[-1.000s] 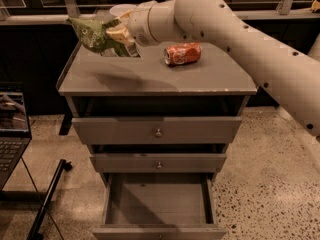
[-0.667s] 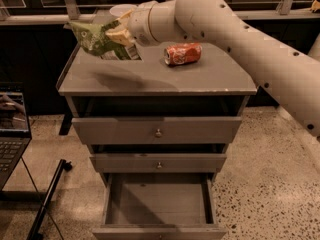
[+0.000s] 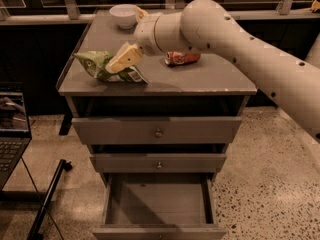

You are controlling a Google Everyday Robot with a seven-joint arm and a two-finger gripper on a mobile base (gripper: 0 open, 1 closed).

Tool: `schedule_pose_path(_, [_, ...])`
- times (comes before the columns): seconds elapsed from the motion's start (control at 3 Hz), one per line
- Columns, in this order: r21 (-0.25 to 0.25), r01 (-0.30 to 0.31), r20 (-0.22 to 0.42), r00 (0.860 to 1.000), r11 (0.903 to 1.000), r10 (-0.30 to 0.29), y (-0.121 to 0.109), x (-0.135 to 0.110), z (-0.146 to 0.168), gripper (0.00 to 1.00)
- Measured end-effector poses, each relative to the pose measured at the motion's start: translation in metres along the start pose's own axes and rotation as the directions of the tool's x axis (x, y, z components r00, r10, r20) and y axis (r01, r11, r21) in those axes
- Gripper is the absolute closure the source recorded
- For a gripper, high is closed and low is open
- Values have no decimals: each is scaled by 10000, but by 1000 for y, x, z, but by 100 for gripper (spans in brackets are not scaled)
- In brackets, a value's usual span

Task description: Pick green jalapeno chip bag from bottom drawer and place on counter

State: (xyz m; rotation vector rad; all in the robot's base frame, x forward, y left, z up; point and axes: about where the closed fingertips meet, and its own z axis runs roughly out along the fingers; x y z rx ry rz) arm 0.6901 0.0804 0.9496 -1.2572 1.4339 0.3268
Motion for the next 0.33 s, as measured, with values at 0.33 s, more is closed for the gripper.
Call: schedule_pose_path(0.33, [0, 0, 0, 10000, 10000, 0, 0, 0, 0, 0])
